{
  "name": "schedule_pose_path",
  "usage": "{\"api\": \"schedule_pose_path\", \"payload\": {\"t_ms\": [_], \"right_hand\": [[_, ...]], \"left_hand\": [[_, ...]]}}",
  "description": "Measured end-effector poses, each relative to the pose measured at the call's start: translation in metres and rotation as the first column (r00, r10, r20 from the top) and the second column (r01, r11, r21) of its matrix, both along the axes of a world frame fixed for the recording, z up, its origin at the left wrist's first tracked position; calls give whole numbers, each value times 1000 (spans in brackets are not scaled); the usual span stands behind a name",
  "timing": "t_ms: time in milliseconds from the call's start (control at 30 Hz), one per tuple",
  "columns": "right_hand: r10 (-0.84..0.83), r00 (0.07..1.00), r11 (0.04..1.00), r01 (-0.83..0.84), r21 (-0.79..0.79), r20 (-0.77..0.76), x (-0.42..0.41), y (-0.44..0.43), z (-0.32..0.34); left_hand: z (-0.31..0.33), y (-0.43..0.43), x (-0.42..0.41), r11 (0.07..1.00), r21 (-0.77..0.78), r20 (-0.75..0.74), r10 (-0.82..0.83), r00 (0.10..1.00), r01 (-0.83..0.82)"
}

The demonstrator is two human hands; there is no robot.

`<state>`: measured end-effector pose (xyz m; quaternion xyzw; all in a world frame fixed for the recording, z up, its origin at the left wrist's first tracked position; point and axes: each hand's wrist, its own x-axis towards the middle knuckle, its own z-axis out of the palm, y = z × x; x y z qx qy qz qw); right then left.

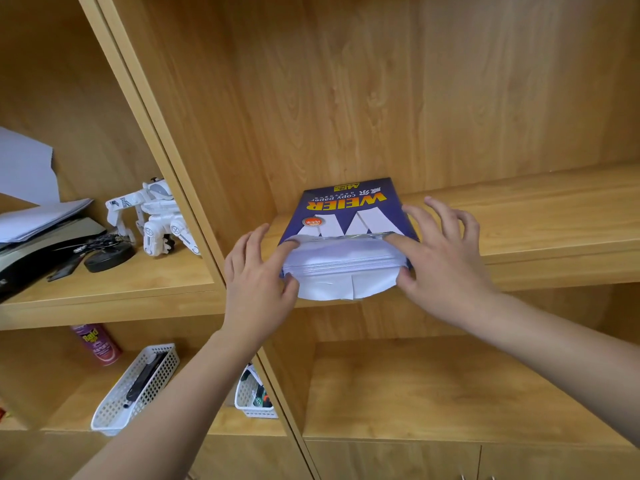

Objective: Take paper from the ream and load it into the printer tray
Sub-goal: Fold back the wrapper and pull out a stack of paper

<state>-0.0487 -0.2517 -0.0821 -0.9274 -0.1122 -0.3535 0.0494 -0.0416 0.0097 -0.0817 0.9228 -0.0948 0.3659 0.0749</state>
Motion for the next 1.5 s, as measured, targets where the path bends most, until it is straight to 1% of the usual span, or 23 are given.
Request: {"api": "schedule_pose_path", "payload": {"t_ms": [67,133,233,300,333,400,500,567,633,700,767,867,933,1133,1500], "right_hand": [[-4,1000,1000,4,6,-1,0,2,-5],[17,1000,999,-17,38,-7,1,4,-6],[109,994,992,-108,61,-5,4,7,-3],[150,989,988,-149,40,0,6,11,2],[145,989,989,-145,19,-12,7,13,6],[118,990,993,-119,-13,-71,9,17,17],[116,979,993,-117,2,-165,16,21,32],[117,970,993,-115,21,-212,21,23,42],[133,960,991,-123,53,-247,26,23,48],[173,939,983,-145,115,-296,30,22,53],[211,911,974,-165,156,-354,33,20,55],[259,865,960,-183,211,-430,37,17,57],[273,853,956,-188,225,-445,38,15,57],[323,835,938,-223,264,-445,44,16,54],[342,816,935,-246,256,-465,44,14,56]], "left_hand": [[-4,1,-1,1000,4,-3,-19,1000,19],[-6,0,-1,997,-36,-12,-71,997,70],[-4,-4,-1,982,-84,-42,-172,984,168],[0,-8,3,979,-54,-64,-198,978,195],[3,-9,5,981,-34,-82,-195,977,193],[13,-13,10,982,-46,-136,-189,973,184],[32,-16,16,959,-95,-167,-280,945,268],[39,-17,18,950,-45,-186,-311,932,308],[43,-19,20,967,26,-223,-240,945,252],[46,-19,25,979,34,-284,-182,941,200],[50,-20,30,975,-32,-352,-217,910,220],[56,-21,34,955,-179,-434,-293,852,237],[59,-22,36,957,-198,-473,-284,834,213],[64,-20,39,952,-193,-512,-306,803,239],[64,-15,51,942,-228,-547,-332,769,244]]}}
